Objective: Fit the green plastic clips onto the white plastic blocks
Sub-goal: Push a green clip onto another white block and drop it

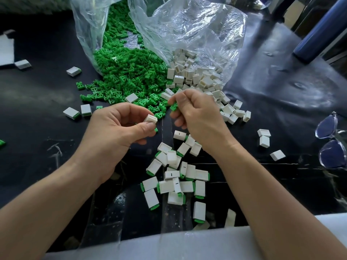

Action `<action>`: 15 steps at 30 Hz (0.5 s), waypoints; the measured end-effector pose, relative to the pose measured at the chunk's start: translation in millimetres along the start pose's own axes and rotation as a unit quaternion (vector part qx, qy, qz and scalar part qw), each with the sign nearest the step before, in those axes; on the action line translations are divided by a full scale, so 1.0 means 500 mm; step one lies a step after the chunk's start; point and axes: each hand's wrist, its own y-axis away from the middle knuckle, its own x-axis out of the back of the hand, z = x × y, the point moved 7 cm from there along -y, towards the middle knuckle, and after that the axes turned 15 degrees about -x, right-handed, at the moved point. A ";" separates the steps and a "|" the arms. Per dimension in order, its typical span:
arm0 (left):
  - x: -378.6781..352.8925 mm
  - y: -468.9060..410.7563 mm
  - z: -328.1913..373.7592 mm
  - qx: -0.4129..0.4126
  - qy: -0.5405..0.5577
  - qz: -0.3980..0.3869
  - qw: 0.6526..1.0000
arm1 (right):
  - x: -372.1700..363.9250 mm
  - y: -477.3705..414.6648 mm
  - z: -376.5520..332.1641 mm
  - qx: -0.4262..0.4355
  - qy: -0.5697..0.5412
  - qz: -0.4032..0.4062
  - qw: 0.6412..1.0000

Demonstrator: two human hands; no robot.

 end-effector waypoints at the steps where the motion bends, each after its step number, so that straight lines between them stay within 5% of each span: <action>1: 0.000 0.000 0.000 0.000 0.000 -0.001 1.000 | -0.004 0.003 0.000 -0.009 -0.025 -0.023 0.999; 9: -0.001 -0.001 -0.001 0.002 0.004 -0.006 1.000 | -0.027 0.019 -0.008 -0.014 -0.077 -0.118 0.990; 15: -0.003 -0.001 -0.003 0.006 0.006 -0.005 1.000 | -0.017 0.028 -0.021 0.044 -0.017 -0.091 0.995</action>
